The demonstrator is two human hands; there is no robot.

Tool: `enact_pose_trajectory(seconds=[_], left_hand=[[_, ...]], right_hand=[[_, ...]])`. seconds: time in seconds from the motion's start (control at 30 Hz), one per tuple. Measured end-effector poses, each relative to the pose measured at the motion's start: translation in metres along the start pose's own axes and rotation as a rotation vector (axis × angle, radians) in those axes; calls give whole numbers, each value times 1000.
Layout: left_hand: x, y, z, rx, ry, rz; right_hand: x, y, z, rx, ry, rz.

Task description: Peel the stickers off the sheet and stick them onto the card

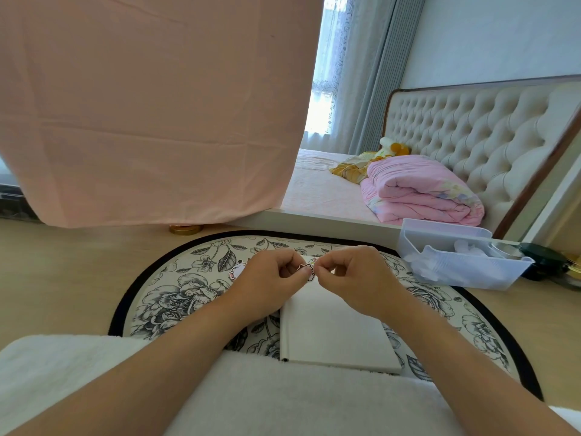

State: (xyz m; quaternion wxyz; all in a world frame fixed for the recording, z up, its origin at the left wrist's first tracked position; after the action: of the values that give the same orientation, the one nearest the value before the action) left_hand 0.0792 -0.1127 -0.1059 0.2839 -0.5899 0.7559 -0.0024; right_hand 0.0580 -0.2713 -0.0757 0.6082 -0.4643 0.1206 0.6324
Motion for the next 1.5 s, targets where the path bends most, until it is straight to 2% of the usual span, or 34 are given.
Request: enact_pose_trajectory(seconds=[0.1, 0.2, 0.27, 0.37, 0.43, 0.53, 0.63, 0.7, 0.93, 1.1, 1.3, 1.5], left_hand=[[0, 1, -1, 1, -6, 9], [1, 1, -1, -1, -9, 9], [0, 1, 0, -6, -8, 1], [0, 0, 2, -19, -3, -26], [-3, 2, 1, -4, -42, -92], [-9, 5, -8, 73, -192, -223], [-9, 7, -17, 184, -365, -270], [-7, 8, -18, 169, -380, -257], [-3, 5, -6, -24, -181, -227], [-1, 2, 0, -56, -89, -173], [0, 0, 4, -41, -106, -135], [3, -1, 3, -34, -113, -77]], right_hand=[[1, 1, 2, -56, 123, -46], [1, 1, 5, -70, 137, -60], [3, 2, 5, -45, 65, -30], [5, 1, -2, 86, -149, 12], [6, 0, -6, 148, -201, 15], [8, 0, -10, 190, -236, -8], [8, 0, -12, 207, -266, -41], [8, 0, -12, 196, -228, -62], [5, 1, -5, 82, 42, -143], [5, 1, -2, 17, 134, -137], [8, 1, -4, 22, 84, -139], [11, -1, -11, 166, -200, -83]])
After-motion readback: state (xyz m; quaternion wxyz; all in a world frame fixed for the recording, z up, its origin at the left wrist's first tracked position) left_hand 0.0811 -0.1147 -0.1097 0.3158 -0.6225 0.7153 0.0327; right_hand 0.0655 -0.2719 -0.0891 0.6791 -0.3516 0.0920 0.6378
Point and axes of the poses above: each hand's wrist, its own y-axis away from the middle knuckle, its own x-axis out of the palm, z = x × y, the point moved 5 cm from there along -y, towards the middle knuckle, and after that the axes turned 1 degree about -x, right-handed, at the moved point
